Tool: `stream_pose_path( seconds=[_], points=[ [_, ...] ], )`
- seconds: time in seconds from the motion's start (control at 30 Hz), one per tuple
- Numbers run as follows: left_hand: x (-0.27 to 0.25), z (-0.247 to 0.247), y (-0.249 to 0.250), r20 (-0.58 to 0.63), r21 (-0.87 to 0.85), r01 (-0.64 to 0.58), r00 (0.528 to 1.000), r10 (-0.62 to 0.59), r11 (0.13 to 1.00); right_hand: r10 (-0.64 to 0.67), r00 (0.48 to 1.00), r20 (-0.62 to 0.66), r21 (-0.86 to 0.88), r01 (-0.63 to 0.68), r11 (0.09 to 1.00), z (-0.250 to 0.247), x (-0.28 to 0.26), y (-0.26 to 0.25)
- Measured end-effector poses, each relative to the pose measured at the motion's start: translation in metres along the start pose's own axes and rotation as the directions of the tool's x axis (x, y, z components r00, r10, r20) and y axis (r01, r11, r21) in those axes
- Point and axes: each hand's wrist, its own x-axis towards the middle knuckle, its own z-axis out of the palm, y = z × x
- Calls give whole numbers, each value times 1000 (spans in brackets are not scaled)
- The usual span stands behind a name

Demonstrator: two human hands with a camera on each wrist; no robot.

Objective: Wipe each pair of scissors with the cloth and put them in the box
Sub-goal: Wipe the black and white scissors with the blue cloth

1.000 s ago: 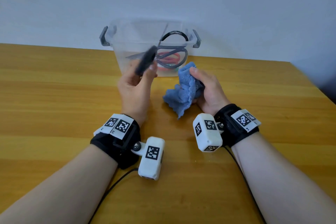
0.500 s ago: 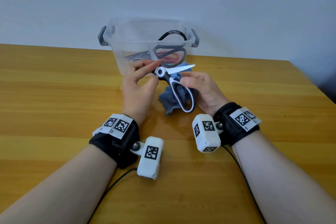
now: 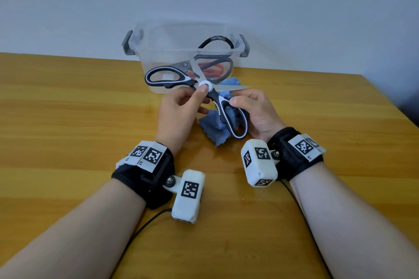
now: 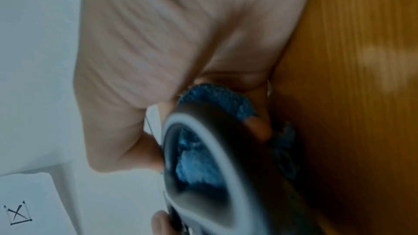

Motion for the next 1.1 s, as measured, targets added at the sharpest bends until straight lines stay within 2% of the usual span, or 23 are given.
stream_pose_path(
  seconds=[0.1,0.17,0.3,0.37,0.47,0.57,0.63,0.73,0.9,1.1],
  points=[
    [1,-1,-1,-44,-82,-39,998,36,996,-4,1000,-11,22,4,1000,0,3,3],
    [2,-1,-1,-72,-161,-57,996,46,985,-25,999,-28,96,28,995,0,6,5],
    [0,1,7,-107,-302,23,993,-58,953,-73,996,-45,185,80,979,-1,7,3],
    [0,0,6,-113,-329,52,989,-93,943,-88,989,-120,224,114,968,-2,8,3],
    [-2,-2,6,-36,-302,82,995,-98,950,-145,966,-214,268,201,942,-4,9,0],
    [-7,1,13,70,-266,125,991,-111,956,-201,953,-228,252,257,933,-2,8,-2],
    [-10,3,14,121,-211,88,991,-64,974,-225,950,-218,224,273,935,0,6,-3],
    [-8,2,8,173,-149,29,985,-3,988,-214,959,-184,177,246,953,3,3,-4],
    [-9,2,7,278,-122,12,960,23,992,-173,979,-111,35,177,984,5,2,2],
    [-6,0,4,382,-67,16,924,11,998,-114,985,-127,-69,106,992,6,4,6]
  ],
)
